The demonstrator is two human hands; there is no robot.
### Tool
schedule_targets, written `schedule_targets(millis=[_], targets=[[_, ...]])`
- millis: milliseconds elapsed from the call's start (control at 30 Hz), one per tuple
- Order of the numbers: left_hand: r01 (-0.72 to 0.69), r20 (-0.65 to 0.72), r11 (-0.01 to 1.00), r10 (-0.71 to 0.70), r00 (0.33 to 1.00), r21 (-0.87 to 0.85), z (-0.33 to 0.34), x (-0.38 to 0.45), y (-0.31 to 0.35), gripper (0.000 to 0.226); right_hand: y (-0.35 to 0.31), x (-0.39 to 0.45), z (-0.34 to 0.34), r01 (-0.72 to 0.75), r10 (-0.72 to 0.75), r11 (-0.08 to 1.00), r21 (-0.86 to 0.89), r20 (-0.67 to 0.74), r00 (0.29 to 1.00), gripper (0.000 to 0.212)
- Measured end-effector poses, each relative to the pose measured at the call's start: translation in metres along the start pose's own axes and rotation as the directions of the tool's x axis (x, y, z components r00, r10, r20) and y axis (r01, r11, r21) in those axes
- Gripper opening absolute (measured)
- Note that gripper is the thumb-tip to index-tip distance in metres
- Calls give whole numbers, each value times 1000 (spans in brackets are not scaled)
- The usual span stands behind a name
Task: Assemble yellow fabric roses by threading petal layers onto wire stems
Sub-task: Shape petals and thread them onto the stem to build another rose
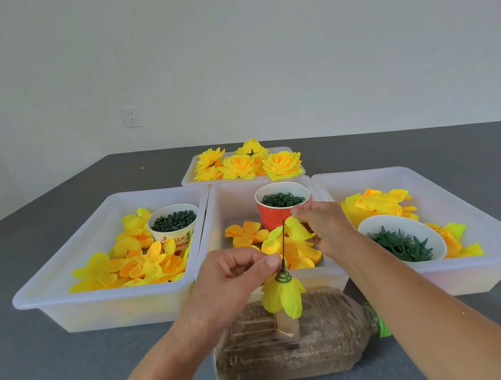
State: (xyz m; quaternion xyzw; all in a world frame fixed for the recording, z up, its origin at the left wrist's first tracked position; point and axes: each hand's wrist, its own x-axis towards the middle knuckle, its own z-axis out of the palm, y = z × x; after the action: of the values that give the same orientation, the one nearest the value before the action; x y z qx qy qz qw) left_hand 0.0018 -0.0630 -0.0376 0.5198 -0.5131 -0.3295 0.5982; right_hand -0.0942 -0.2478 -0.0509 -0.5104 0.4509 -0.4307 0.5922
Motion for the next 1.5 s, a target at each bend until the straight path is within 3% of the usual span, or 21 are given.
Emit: schedule_targets(millis=[67,133,200,267,433,533,700,900,967,1033,1100,1333,1500], targets=[[-1,-43,999,3,999,35,0,4,2,26,-3,-4,-1,-29,29,999,16,25,999,13],[6,-176,997,6,984,72,-1,12,0,17,-5,-8,-2,-8,7,1000,6,61,998,13],[52,-373,995,-16,928,88,-4,22,-3,14,-8,-13,-5,46,-48,999,13,117,992,15],[133,-476,989,-87,875,63,-5,31,-2,10,-10,-18,-6,112,-116,993,35,170,979,17],[395,-296,908,-418,859,-137,0,43,9,27,-15,-31,-5,175,-213,972,155,284,935,20],[481,-222,853,-518,826,-203,1,48,12,29,-16,-36,-4,158,-226,963,221,334,915,21],[452,-229,876,-481,846,-169,-1,54,6,23,-14,-40,-5,142,-234,955,262,365,901,21],[450,-108,839,-499,860,-305,-1,53,13,11,-15,-47,-5,82,-182,962,262,383,906,21],[424,-111,837,-485,867,-345,-2,53,16,17,-19,-52,-7,33,-130,971,236,406,905,15],[392,-127,838,-467,875,-380,-2,53,20,28,-24,-57,-10,11,-100,979,203,434,895,25],[364,-145,848,-445,884,-386,-3,54,23,32,-29,-61,-12,24,-96,987,157,467,879,37],[283,-112,875,-351,930,-392,-3,57,34,4,-46,-67,-12,70,-128,988,141,462,878,45],[284,-81,898,-328,941,-337,-4,54,42,16,-53,-70,-14,123,-159,986,109,443,882,32]])
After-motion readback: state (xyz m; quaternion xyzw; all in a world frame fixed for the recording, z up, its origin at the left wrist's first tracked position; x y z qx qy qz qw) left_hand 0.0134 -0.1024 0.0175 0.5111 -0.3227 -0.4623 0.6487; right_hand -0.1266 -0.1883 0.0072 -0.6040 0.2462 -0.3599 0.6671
